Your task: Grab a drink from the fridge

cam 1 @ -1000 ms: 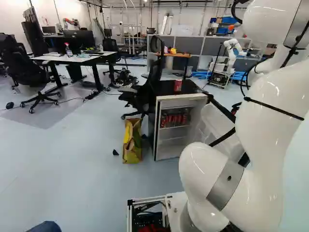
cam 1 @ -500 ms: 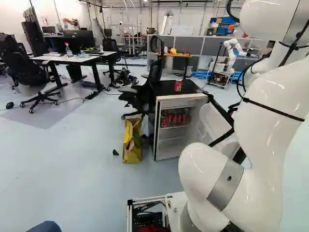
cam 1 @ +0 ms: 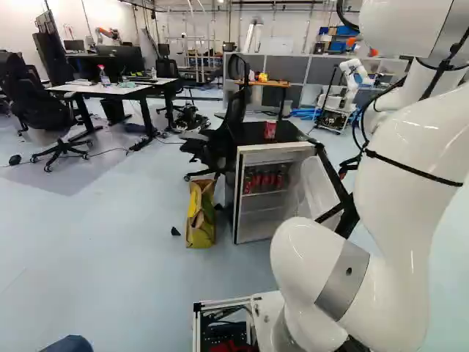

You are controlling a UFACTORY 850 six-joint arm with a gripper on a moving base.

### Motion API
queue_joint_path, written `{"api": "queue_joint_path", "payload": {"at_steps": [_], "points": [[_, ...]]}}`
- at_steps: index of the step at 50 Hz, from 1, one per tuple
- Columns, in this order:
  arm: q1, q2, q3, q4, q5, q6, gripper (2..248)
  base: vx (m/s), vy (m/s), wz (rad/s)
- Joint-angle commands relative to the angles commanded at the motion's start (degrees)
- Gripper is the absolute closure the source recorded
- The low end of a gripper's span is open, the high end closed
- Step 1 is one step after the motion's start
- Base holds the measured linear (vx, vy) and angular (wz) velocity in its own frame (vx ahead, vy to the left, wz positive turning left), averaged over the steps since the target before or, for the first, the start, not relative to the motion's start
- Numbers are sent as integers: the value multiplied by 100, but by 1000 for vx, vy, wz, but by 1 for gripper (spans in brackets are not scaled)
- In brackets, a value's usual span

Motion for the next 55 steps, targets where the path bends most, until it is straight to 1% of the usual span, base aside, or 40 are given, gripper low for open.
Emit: {"api": "queue_joint_path", "payload": {"at_steps": [17,55], "points": [[174,224,272,-165,0,0,3,0,0,0],[671,748,882,-876,0,0,3,0,0,0]]}}
